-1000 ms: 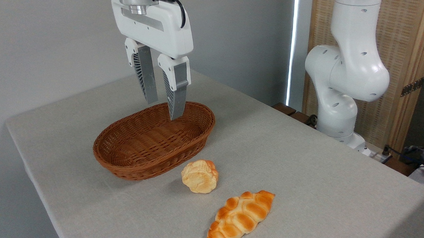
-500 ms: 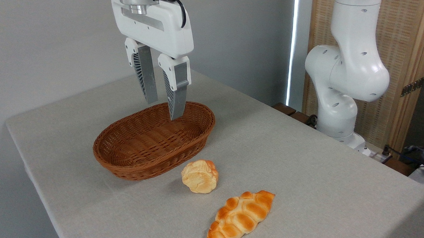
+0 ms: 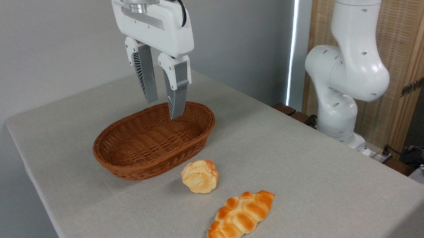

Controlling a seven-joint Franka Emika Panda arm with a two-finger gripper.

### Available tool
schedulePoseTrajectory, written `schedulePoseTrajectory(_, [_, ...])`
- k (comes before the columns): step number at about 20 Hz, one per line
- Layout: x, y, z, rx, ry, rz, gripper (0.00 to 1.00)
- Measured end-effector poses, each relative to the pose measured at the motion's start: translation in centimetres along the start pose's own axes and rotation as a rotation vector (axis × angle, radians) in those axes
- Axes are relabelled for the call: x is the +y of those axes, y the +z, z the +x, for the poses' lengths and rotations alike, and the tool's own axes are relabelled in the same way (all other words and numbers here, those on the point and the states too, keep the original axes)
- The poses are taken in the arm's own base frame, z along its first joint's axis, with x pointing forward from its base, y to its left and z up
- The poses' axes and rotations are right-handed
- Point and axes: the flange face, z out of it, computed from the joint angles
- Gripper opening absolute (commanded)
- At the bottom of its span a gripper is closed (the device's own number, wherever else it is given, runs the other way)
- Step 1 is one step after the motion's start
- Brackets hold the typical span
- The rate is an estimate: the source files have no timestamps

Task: Put bread into the basket

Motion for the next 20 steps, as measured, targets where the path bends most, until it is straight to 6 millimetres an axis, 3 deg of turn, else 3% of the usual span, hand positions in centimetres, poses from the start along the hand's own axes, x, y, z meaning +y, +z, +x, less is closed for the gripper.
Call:
schedulePoseTrajectory(4, [0.1,0.1,-0.2,-0.003,0.0,-0.003,1.0])
schedulePoseTrajectory(15, [0.8,2.7,-1.3,-0.003,-0.001,-0.006,1.0])
schedulePoseTrajectory(20, [1.0,3.9,-2.7,-0.054,0.007,0.036,1.0])
